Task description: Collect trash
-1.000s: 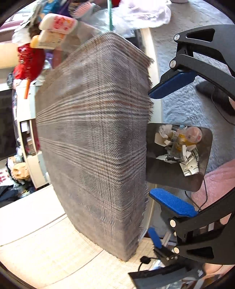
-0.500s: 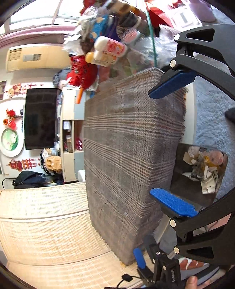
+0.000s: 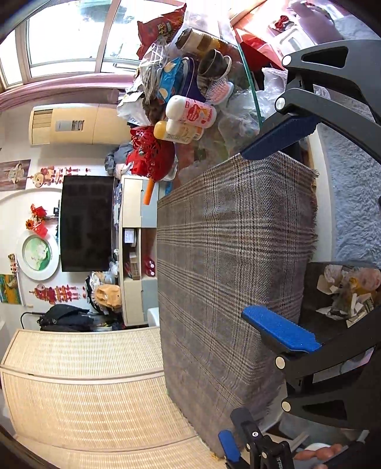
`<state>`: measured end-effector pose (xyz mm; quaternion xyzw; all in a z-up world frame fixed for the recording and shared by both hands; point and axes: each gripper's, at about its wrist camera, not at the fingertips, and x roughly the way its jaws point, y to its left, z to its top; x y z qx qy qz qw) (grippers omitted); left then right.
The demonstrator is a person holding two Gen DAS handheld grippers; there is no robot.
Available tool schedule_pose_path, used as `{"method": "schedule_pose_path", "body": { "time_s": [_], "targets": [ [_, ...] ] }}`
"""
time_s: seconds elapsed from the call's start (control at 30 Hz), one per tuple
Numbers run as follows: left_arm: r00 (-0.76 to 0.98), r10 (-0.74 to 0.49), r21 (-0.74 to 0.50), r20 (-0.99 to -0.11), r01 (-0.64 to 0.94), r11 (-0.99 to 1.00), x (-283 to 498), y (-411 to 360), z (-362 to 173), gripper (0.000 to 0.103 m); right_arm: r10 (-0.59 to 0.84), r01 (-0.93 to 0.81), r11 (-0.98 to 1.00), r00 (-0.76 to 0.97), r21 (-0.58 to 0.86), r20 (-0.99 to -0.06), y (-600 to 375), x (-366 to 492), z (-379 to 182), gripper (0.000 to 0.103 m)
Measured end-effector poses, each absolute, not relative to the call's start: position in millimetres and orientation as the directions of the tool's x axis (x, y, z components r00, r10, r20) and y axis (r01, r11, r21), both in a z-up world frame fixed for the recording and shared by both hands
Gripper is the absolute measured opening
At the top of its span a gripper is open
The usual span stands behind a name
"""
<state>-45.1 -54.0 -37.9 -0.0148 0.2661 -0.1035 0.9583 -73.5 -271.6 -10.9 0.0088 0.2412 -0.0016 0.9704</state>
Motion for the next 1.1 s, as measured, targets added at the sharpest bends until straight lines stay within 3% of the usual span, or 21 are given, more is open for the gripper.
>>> {"method": "schedule_pose_path", "body": {
  "time_s": [1.1],
  "targets": [
    [0.839, -0.185, -0.038, -0.512, 0.193, 0.980, -38, -65, -40, 0.095, 0.035, -0.011, 0.999, 0.856, 0.051, -0.516, -272, -63, -19, 0.100]
  ]
}}
